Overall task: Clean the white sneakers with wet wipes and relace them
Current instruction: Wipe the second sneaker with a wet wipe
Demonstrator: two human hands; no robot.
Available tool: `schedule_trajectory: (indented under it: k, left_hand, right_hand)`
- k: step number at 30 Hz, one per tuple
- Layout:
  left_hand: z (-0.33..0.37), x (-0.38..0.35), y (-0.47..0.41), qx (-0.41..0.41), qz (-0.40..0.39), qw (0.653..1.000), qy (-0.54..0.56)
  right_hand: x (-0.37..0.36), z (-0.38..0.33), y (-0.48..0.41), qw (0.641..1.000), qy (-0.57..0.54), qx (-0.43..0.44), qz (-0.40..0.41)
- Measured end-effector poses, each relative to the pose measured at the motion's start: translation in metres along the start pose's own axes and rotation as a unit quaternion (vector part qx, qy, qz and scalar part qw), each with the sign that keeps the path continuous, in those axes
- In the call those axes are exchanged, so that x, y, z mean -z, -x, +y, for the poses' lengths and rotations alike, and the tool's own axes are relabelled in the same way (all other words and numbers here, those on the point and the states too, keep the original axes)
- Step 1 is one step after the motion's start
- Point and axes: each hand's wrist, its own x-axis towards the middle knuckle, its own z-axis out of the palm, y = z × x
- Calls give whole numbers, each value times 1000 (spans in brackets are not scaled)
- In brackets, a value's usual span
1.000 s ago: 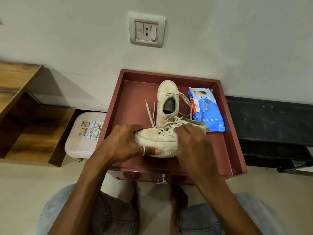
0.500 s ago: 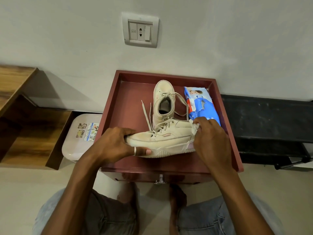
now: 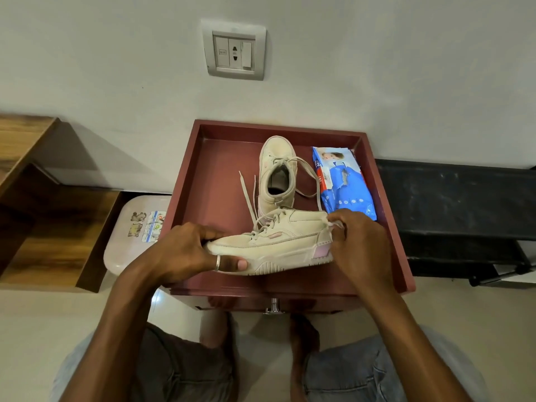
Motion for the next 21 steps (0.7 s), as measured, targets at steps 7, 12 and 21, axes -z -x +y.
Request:
schedule_trajectory:
  k: [7, 12, 21]
  left_hand:
    - [-2, 0, 0, -1, -14, 1000, 0]
    - [-1, 1, 1, -5, -22, 1000, 5]
    - [0, 1, 1, -17, -31, 999, 10]
  right_hand:
    - [-8, -34, 25, 993, 34, 113, 14]
    - [-12, -11, 3, 998, 16, 54, 31]
    - [-6, -28, 21, 998, 66, 12, 22]
